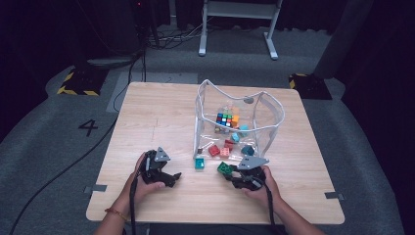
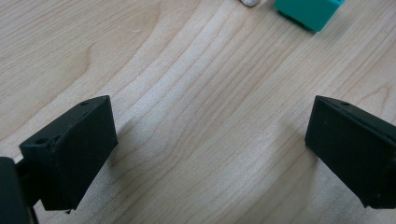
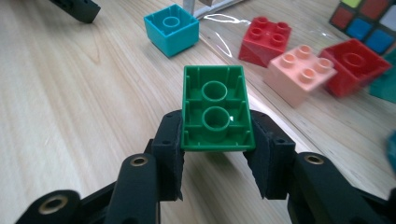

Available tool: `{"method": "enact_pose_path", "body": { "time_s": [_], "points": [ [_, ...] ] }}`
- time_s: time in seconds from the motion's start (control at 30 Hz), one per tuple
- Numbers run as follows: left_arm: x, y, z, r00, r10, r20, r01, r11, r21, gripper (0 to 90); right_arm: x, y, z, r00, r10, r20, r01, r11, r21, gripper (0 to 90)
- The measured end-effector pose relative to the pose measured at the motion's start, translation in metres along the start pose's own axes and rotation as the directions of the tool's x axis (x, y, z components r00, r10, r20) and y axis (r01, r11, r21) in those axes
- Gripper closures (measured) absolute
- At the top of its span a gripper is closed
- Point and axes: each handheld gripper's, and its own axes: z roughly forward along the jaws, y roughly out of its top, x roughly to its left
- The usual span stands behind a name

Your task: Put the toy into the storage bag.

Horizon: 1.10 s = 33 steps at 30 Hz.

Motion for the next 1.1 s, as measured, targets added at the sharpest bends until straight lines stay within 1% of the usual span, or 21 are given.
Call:
{"method": "enact_pose_path", "body": {
  "time_s": [0.03, 0.07, 0.2, 0.27, 0.3, 0.33, 0.37, 0.43, 0.5, 0.53, 0.6, 0.63, 0.67, 0.7, 0.8, 0.83, 0.87, 1.0, 1.03, 1.07, 1.1],
  "points": [
    [0.0, 0.0, 0.0, 1.0, 0.0, 0.001, 0.0, 1.0, 0.0, 2.2, -0.002, -0.002, -0.005, 1.0, 0.0, -0.007, 0.0, 1.0, -0.002, 59.2],
    [0.0, 0.0, 0.0, 1.0, 0.0, 0.001, 0.0, 1.0, 0.0, 2.2, -0.004, -0.003, -0.009, 1.0, -0.007, -0.002, 0.007, 1.0, -0.003, 59.2],
    [0.0, 0.0, 0.0, 1.0, 0.0, 0.003, 0.0, 1.0, 0.0, 2.2, -0.01, -0.013, -0.029, 1.0, -0.004, 0.001, 0.004, 1.0, -0.007, 59.2],
    [0.0, 0.0, 0.0, 1.0, 0.005, 0.006, -0.005, 1.0, -0.003, 2.2, -0.017, -0.022, -0.042, 0.9999, -0.007, 0.008, 0.007, 1.0, -0.018, 59.1],
    [0.0, 0.0, 0.001, 0.9999, 0.0, 0.017, 0.0, 1.0, -0.004, 2.2, -0.02, -0.026, -0.049, 1.0, 0.003, 0.009, -0.003, 1.0, -0.015, 59.2],
    [0.0, 0.0, 0.0, 1.0, 0.006, 0.004, -0.006, 1.0, -0.003, 2.2, -0.023, -0.028, -0.054, 0.9999, 0.01, 0.009, -0.01, 1.0, -0.013, 59.2],
    [0.0, 0.0, 0.0, 1.0, 0.006, 0.006, -0.006, 1.0, -0.003, 2.2, -0.026, -0.033, -0.059, 0.9999, 0.012, 0.011, -0.012, 1.0, -0.011, 59.2],
    [0.0, 0.0, 0.0, 1.0, 0.005, 0.007, -0.005, 1.0, -0.003, 2.2, -0.032, -0.042, -0.072, 0.9991, 0.019, 0.038, -0.019, 1.0, -0.01, 59.1],
    [0.0, 0.0, 0.001, 0.9999, 0.0, 0.017, 0.0, 1.0, -0.004, 2.2, -0.04, -0.05, -0.083, 0.9973, 0.045, 0.059, -0.044, 0.999, -0.017, 59.2],
    [0.0, 0.0, 0.001, 0.9999, 0.003, 0.011, -0.003, 1.0, -0.004, 2.2, -0.044, -0.054, -0.088, 0.9959, 0.051, 0.074, -0.05, 0.999, -0.017, 59.2],
    [0.0, 0.0, 0.001, 0.9999, 0.0, 0.016, 0.0, 1.0, -0.004, 2.2, -0.052, -0.059, -0.096, 0.9913, 0.064, 0.115, -0.061, 0.998, -0.023, 59.2],
    [0.0, 0.0, 0.001, 0.9999, 0.0, 0.016, 0.0, 1.0, -0.004, 2.2, -0.052, -0.059, -0.096, 0.9913, 0.064, 0.115, -0.061, 0.998, -0.023, 59.2],
    [0.0, 0.0, 0.0, 1.0, -0.001, 0.01, 0.001, 1.0, 0.001, 2.2, -0.062, -0.06, -0.104, 0.9861, 0.085, 0.142, -0.081, 0.996, -0.037, 59.2],
    [0.0, 0.0, 0.0, 1.0, -0.001, 0.01, 0.001, 1.0, 0.001, 2.2, -0.065, -0.061, -0.107, 0.9845, 0.095, 0.148, -0.089, 0.995, -0.045, 59.2],
    [0.0, 0.0, 0.0, 0.9999, -0.001, 0.013, 0.001, 1.0, 0.0, 2.2, -0.072, -0.062, -0.112, 0.9778, 0.081, 0.193, -0.073, 0.996, -0.047, 59.2],
    [0.0, 0.0, 0.0, 0.9999, -0.001, 0.011, 0.001, 1.0, 0.002, 2.2, -0.076, -0.063, -0.115, 0.9738, 0.081, 0.213, -0.07, 0.996, -0.055, 59.2],
    [0.0, 0.0, 0.001, 0.9999, -0.001, 0.015, 0.001, 1.0, -0.001, 2.2, -0.081, -0.063, -0.118, 0.9697, 0.1, 0.223, -0.086, 0.994, -0.072, 59.2],
    [0.0, 0.0, 0.001, 0.9999, 0.001, 0.016, -0.001, 1.0, -0.003, 2.2, -0.093, -0.063, -0.122, 0.9654, 0.126, 0.228, -0.108, 0.99, -0.088, 59.2],
    [0.0, 0.0, 0.001, 0.9999, 0.0, 0.014, 0.001, 1.0, -0.003, 2.1, -0.096, -0.061, -0.121, 0.9662, 0.119, 0.228, -0.101, 0.991, -0.088, 59.2],
    [0.0, 0.0, 0.001, 0.9999, 0.0, 0.014, 0.0, 1.0, -0.003, 2.1, -0.099, -0.059, -0.121, 0.9654, 0.115, 0.234, -0.098, 0.992, -0.083, 59.2],
    [0.0, 0.0, 0.001, 0.9999, 0.0, 0.014, 0.0, 1.0, -0.003, 2.1, -0.101, -0.058, -0.12, 0.9644, 0.119, 0.236, -0.101, 0.991, -0.09, 59.2]
  ]
}}
